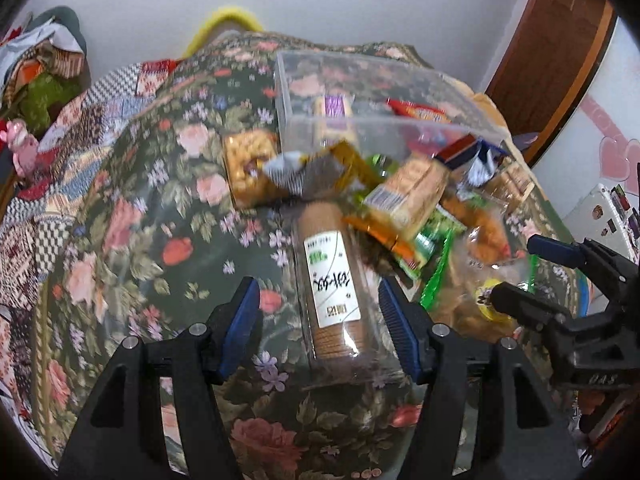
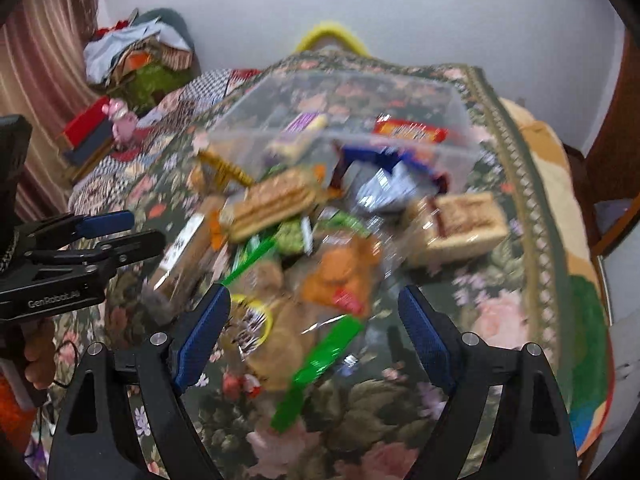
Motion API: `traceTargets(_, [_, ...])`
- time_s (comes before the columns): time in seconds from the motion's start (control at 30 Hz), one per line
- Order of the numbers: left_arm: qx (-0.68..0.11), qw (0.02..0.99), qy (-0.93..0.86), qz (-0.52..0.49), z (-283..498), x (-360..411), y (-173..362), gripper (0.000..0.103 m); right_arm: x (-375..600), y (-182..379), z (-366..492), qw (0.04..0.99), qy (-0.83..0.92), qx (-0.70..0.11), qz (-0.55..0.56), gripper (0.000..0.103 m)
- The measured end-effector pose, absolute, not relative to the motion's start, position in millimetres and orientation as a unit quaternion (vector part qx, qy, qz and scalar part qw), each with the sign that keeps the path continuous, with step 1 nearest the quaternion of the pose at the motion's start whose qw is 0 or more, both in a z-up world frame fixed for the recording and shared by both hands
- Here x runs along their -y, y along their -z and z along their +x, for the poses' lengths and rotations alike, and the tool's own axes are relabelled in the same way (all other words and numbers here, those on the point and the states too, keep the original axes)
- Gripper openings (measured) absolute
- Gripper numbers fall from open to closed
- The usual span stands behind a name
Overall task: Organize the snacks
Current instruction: 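Grasp the tall biscuit roll with the left tool while the right tool grasps the green-striped pastry bag, then carry both snacks over the clear box, lower them in and release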
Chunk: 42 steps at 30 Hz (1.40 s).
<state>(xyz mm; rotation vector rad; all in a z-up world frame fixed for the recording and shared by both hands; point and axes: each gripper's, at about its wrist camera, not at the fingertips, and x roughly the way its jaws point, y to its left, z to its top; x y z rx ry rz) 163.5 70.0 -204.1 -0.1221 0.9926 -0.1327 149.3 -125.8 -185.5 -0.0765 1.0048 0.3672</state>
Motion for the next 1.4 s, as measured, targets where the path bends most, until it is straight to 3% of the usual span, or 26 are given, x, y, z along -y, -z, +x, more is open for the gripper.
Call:
traceTargets(0.33, [-0.499,0.861,0.065,-0.068,184,-59,238,0.059,122,202,147,0.844,-0.19,-0.5,-0.024,0.082])
traceTargets(0.5, [-0.494,0.865,0.062,-0.066,185,-55,245,0.045,124,201,145,0.844,-0.196,-0.499,-0.016,0.067])
traceTargets(0.63, [-0.489,0.868,0.058,-0.059,179,-53,243,0.04,127,201,143,0.844,-0.199,-0.498,-0.015,0.058])
traceTargets(0.7, [-0.49,0.868,0.058,-0.056,174,-54,242,0.04,128,200,141,0.843,-0.204,-0.498,-0.013,0.048])
traceTargets(1.4, [-0.438,0.895,0.064,-0.054,125,-54,178,0.039,165,154,123,0.877,-0.173,-0.448,0.003,0.044])
